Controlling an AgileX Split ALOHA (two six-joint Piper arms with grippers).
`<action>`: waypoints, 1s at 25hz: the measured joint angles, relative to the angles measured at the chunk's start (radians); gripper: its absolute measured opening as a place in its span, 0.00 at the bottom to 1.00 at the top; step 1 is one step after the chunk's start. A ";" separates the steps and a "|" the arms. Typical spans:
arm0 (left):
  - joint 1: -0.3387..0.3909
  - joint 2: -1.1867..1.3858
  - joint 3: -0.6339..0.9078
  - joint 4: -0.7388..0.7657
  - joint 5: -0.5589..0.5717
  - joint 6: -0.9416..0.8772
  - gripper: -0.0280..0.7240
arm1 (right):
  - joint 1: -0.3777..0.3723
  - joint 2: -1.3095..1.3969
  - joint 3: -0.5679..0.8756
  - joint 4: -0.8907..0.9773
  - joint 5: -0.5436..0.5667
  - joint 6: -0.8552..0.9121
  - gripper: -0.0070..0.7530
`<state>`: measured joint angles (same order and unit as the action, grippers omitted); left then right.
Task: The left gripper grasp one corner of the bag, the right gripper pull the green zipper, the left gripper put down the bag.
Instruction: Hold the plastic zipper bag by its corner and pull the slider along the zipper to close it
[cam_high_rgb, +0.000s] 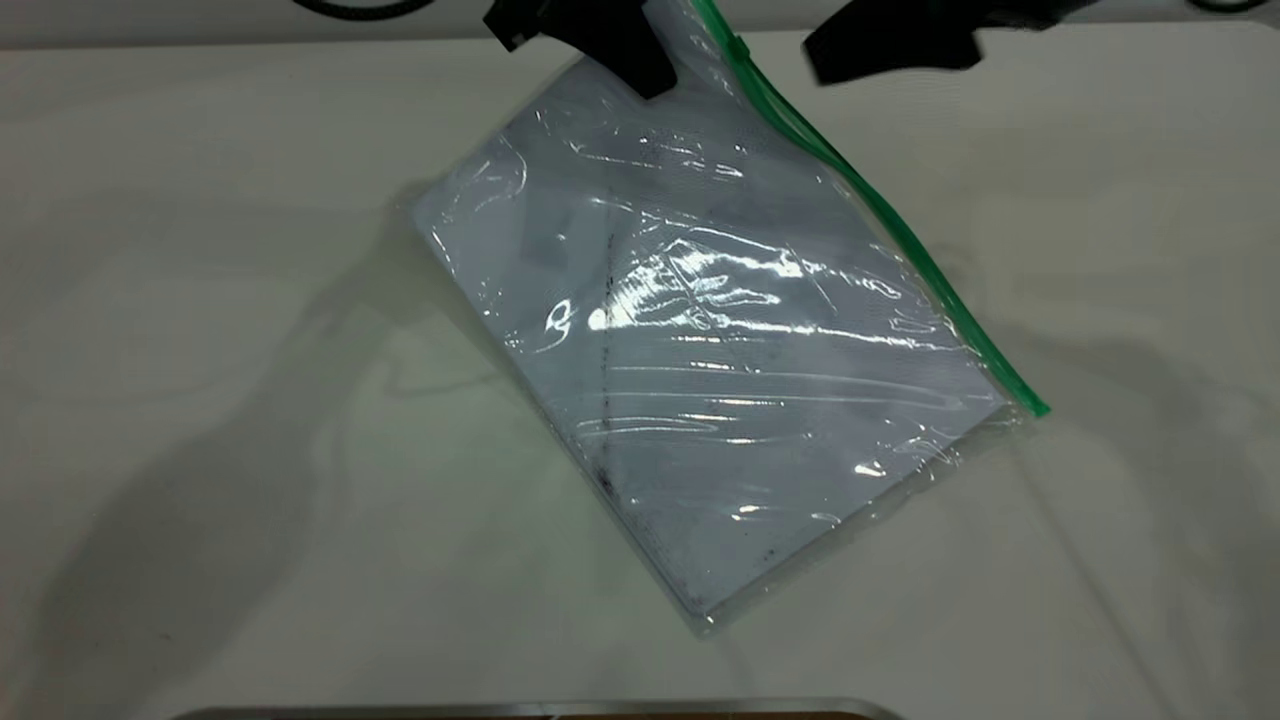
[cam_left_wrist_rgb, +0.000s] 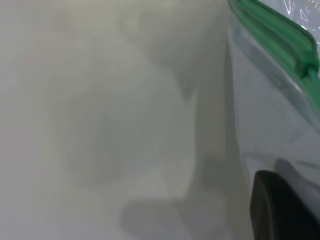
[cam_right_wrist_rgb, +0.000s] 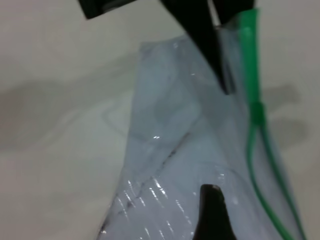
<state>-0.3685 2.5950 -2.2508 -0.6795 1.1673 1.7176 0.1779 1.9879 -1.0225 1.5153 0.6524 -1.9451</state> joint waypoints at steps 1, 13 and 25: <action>0.000 0.002 0.000 0.000 0.000 0.000 0.11 | 0.006 0.013 -0.009 -0.001 0.000 -0.001 0.76; -0.016 0.061 -0.003 -0.003 0.000 0.007 0.11 | 0.021 0.063 -0.047 0.015 -0.024 -0.003 0.76; -0.069 0.061 -0.008 -0.019 0.000 0.066 0.11 | 0.021 0.063 -0.048 0.018 0.002 0.000 0.76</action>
<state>-0.4375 2.6557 -2.2591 -0.6986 1.1673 1.7836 0.1993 2.0510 -1.0707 1.5337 0.6541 -1.9448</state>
